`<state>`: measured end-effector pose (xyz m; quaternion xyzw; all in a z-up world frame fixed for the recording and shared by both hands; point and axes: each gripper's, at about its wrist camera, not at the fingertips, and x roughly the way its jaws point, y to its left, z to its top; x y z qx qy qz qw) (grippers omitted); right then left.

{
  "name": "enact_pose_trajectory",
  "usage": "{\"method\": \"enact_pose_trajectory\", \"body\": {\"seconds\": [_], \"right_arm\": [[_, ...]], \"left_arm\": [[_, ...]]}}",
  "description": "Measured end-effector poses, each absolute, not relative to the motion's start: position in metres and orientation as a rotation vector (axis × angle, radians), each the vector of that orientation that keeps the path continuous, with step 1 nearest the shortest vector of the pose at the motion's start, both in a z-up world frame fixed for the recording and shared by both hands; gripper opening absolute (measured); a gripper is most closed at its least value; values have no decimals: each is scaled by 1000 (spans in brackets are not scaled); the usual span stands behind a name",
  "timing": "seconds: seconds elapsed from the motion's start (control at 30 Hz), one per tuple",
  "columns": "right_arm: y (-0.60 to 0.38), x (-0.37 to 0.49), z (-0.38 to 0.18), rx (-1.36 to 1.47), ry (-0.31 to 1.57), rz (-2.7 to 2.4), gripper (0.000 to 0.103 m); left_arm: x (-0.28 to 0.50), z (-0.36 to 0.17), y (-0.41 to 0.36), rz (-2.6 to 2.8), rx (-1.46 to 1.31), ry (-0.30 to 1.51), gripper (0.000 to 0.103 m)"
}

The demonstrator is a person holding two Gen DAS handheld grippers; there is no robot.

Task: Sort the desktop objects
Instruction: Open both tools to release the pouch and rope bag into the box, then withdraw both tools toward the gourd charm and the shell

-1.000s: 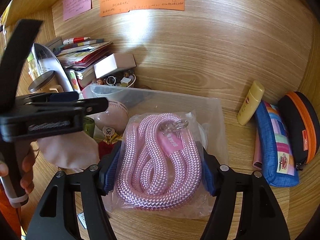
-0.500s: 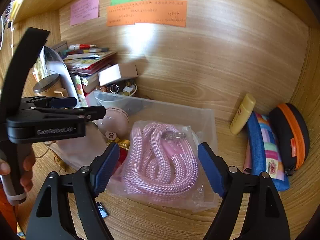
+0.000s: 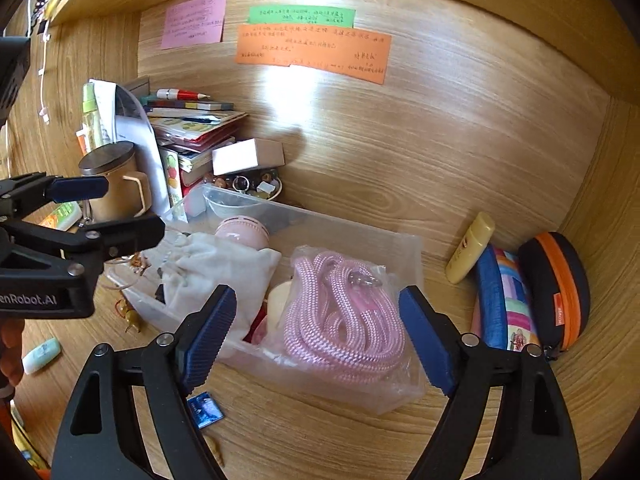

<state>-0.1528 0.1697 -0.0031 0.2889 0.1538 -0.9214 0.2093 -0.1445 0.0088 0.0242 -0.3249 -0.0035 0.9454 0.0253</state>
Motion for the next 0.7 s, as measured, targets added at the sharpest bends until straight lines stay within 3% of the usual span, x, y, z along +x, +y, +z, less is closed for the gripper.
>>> {"method": "enact_pose_trajectory", "body": {"seconds": [0.2, 0.7], "right_arm": [[168, -131, 5, 764, 458, -2575, 85], [162, -100, -13, 815, 481, -2556, 86]], "left_arm": [[-116, 32, -5, 2965, -949, -25, 98], [-83, -8, -40, 2967, -1097, -52, 99]]}}
